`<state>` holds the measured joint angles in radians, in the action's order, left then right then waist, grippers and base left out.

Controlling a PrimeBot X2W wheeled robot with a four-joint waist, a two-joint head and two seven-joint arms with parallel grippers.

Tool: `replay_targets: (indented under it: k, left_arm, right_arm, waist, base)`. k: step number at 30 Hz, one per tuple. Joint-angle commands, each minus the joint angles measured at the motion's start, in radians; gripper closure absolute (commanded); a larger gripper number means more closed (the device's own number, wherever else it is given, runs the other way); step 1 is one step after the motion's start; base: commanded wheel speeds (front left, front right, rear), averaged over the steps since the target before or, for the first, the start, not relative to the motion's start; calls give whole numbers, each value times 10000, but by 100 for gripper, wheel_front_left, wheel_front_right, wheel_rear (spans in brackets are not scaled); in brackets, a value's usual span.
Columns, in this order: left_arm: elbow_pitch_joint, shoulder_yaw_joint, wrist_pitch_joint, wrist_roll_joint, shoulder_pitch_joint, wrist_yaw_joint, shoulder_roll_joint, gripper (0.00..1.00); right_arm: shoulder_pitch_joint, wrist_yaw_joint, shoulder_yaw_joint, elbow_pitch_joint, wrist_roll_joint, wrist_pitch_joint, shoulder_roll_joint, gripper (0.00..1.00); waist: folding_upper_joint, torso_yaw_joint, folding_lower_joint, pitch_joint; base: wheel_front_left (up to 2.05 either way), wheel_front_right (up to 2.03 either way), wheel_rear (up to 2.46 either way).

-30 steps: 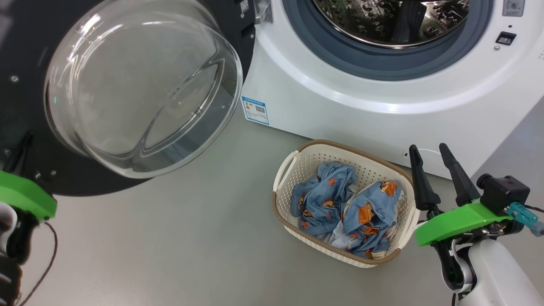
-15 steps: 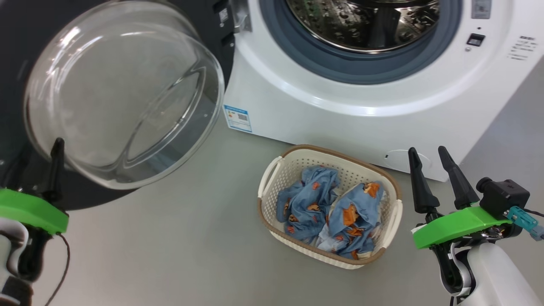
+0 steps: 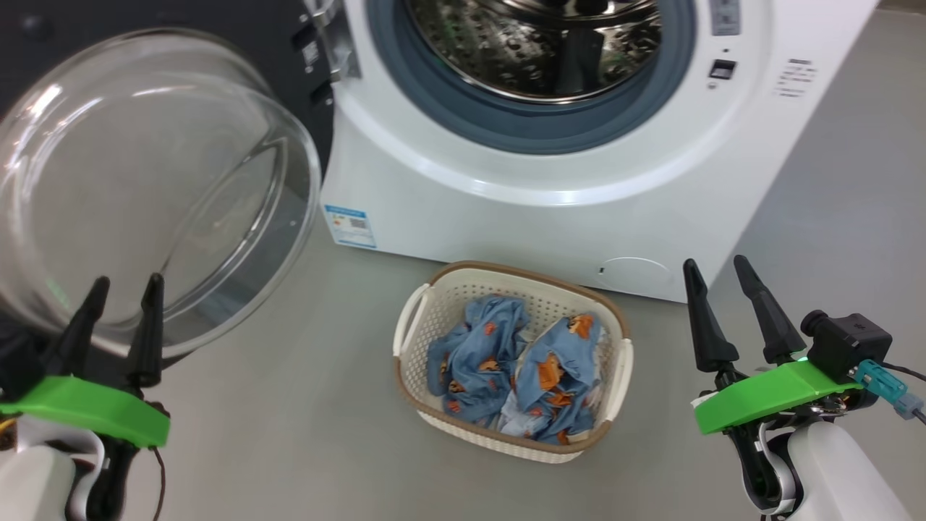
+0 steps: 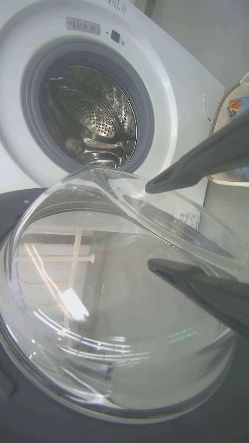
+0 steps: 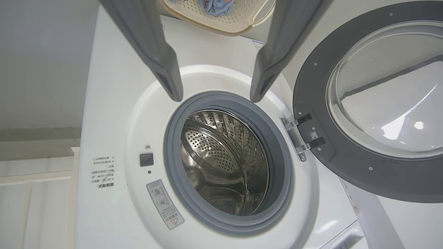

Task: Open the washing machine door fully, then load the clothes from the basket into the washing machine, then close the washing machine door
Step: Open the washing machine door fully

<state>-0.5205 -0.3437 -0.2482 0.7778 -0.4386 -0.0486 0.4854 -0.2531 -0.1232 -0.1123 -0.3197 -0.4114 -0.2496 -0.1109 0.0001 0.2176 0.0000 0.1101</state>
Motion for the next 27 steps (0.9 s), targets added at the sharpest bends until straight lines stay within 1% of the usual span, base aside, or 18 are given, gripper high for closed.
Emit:
replay_targets:
  k: [1, 10, 21, 27]
  left_arm:
    - [458, 512, -135, -155, 40, 143, 388, 0]
    - [1460, 856, -135, -440, 919, 589, 95, 0]
    - [2344, 1243, -135, -697, 1668, 943, -375, 0]
    - [2747, 1571, -135, -743, 2203, 757, -731, 0]
  right_arm:
    - [-18, -75, -286, 330, 41, -122, 21, 0]
    - [-67, -75, -531, 478, 87, -122, 44, 0]
    - [-74, -75, -715, 428, 133, -122, -170, 0]
    - [-37, -75, -801, 368, 128, -122, -311, 0]
  waist:
    - [-1, -411, 0, -106]
    - [-1, -1354, 0, -242]
    - [-1, -2178, 0, -444]
    - [-1, -2606, 0, -644]
  base:
    - [0, 0, 0]
    - [0, 0, 0]
    - [0, 0, 0]
    - [0, 0, 0]
